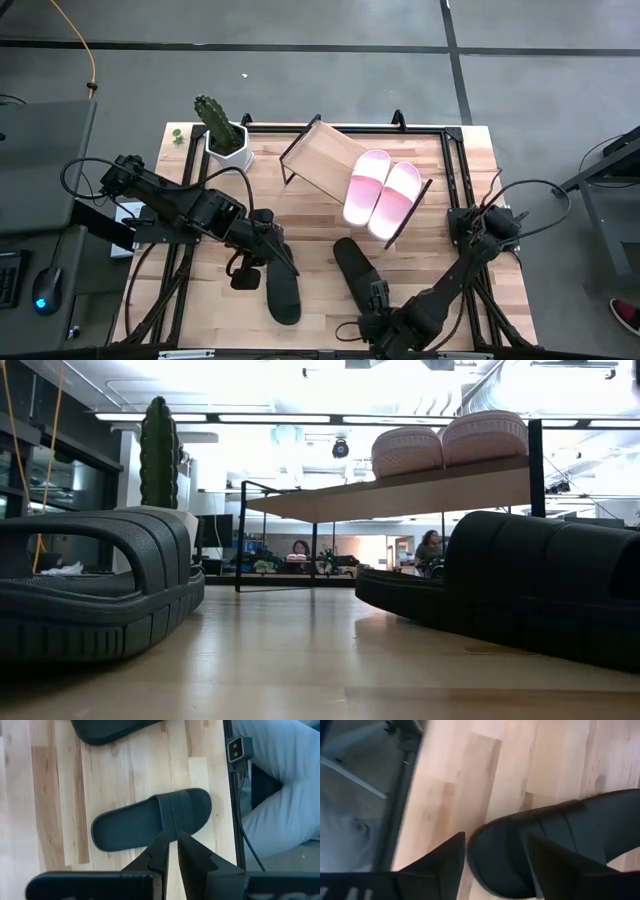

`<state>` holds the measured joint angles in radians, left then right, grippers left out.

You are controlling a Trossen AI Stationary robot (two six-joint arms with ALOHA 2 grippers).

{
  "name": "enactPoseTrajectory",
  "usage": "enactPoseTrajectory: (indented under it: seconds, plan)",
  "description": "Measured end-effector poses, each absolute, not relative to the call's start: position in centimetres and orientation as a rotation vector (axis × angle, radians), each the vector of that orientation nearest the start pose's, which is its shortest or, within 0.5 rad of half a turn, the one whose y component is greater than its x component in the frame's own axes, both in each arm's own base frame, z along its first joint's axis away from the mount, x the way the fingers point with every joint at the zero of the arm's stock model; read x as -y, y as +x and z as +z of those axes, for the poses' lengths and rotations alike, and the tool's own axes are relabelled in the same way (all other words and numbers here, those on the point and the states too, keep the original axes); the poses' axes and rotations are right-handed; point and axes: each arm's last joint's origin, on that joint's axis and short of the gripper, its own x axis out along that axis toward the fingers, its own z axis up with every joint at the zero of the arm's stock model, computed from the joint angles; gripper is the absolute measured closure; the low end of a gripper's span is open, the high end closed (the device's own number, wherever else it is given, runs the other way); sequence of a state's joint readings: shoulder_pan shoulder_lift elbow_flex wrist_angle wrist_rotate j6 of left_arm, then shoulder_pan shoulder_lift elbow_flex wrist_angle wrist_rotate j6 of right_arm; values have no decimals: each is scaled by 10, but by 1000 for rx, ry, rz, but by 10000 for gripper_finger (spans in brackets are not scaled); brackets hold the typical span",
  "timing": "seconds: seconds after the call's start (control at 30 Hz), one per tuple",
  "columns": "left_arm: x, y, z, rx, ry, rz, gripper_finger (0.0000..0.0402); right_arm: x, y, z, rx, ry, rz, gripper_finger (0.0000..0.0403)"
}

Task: Pick and place slides into the shelf
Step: Put the right black slipper on the shelf

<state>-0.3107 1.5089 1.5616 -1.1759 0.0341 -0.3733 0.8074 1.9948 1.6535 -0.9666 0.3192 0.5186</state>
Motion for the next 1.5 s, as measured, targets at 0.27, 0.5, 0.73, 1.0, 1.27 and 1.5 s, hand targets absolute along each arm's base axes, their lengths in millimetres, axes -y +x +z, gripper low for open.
enactPoseTrajectory:
  seconds: [0.27, 0.5, 0.73, 1.0, 1.27, 1.5]
  plan:
    - [89, 271, 352, -1189, -186, -109, 371, -285, 285, 208, -1230, -332, 59, 157]
    - [89, 270, 352, -1191, -184, -109, 371, -279, 284, 205, -1213, -468, -17, 129]
    - [88, 270, 352, -1188, -180, -103, 371, -277, 282, 205, -1205, -516, -46, 115]
    - [88, 270, 351, -1188, -178, -99, 371, -286, 273, 205, -1194, -518, -28, 111]
    - [88, 270, 351, -1184, -169, -86, 371, -292, 271, 191, -1202, -563, -57, 111]
    - [88, 270, 352, -1184, -169, -86, 371, -289, 275, 176, -1196, -639, -120, 111]
